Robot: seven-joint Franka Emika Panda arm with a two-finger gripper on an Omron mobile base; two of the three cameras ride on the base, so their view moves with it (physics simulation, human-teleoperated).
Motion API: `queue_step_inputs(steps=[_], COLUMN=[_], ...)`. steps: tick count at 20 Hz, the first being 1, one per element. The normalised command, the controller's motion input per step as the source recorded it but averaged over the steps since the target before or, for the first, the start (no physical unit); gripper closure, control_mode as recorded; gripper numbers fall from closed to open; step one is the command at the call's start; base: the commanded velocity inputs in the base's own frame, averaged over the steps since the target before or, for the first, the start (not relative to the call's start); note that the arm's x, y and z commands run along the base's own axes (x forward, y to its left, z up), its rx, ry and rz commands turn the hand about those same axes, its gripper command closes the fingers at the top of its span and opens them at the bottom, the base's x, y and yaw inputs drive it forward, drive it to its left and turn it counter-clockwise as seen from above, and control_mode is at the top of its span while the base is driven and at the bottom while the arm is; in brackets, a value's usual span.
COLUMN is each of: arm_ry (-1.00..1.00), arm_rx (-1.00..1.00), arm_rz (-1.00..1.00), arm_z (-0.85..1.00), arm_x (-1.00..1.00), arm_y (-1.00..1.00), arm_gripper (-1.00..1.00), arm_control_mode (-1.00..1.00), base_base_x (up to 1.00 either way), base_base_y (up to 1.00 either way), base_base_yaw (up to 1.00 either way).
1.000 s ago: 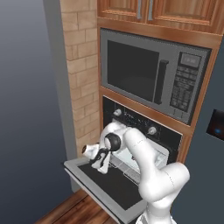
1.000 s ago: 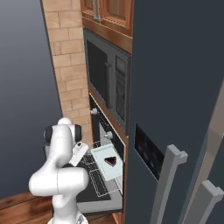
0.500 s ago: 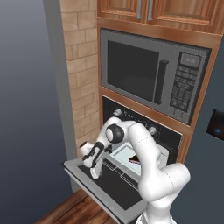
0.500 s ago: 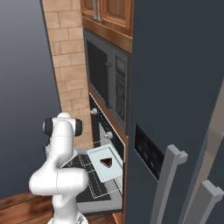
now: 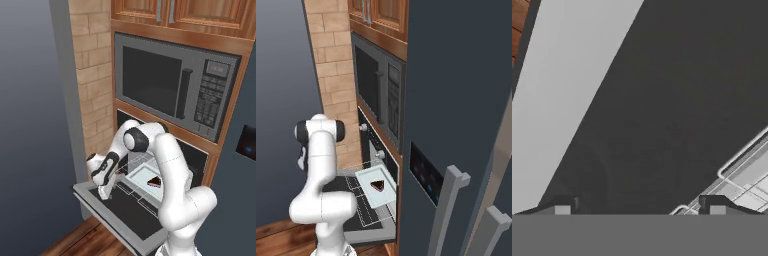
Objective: Take the baked cake out of the oven and place it on the plate for cooling. Then close the oven door.
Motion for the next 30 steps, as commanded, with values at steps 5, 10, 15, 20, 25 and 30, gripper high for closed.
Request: queue_step_inputs(steps=[5, 10, 15, 20, 25, 30], arm_ry=[-0.26, -0.24, -0.04, 0.0, 0.03, 0.08], arm_rx=[0.0, 0.0, 0.0, 0.0, 0.0, 0.0], arm_rz=[-0.09, -0.07, -0.09, -0.09, -0.07, -0.01], arm_z=[0.76, 0.51, 0.15, 0.01, 0.0, 0.0], arm_x=[-0.23, -0.12, 0.02, 0.24, 0.36, 0.38], arm_y=[-0.36, -0.59, -0.58, -0.48, -0.45, -0.36], arm_gripper=[-1.0, -1.0, -1.0, -1.0, -1.0, -1.0], arm_control_mode=[-1.0, -1.0, -1.0, -1.0, -1.0, -1.0], base_base_x=[0.0, 0.0, 0.0, 0.0, 0.0, 0.0], base_base_y=[0.0, 0.0, 0.0, 0.0, 0.0, 0.0], base_base_yaw=[0.0, 0.0, 0.0, 0.0, 0.0, 0.0])
